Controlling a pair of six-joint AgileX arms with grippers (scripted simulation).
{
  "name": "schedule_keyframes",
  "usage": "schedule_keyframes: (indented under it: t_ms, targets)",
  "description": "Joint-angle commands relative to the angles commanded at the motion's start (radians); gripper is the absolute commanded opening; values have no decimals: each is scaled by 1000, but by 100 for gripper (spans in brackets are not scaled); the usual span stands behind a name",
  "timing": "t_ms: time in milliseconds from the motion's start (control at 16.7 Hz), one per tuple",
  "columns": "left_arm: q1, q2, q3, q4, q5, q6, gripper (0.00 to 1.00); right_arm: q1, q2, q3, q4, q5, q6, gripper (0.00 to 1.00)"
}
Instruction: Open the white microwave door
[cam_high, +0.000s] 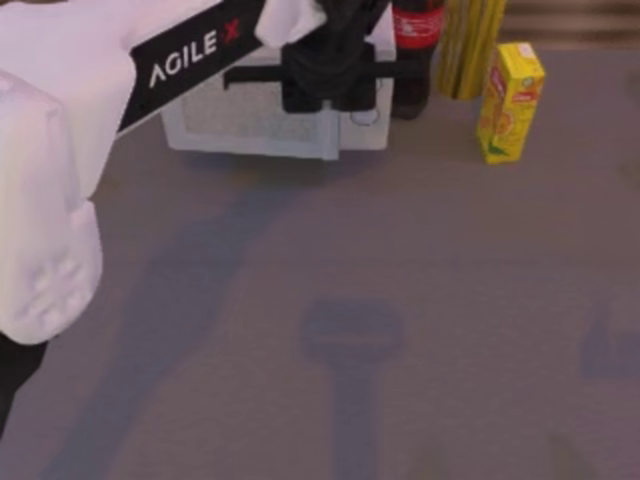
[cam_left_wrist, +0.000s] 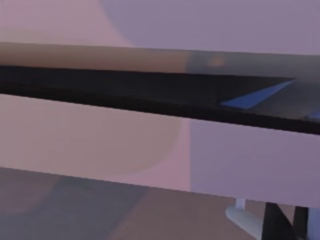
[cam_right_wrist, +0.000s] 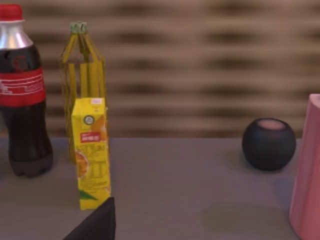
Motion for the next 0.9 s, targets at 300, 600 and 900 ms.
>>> schedule_keyframes:
  t_ms: [300,600,900]
  targets:
    - [0,0,0,0,0,0,0,0,0,0,0,0,0,100]
    - [0,0,0,0,0,0,0,0,0,0,0,0,0,100]
    - [1,-36,-67,36,20,30,0,0,0,0,0,0,0,100]
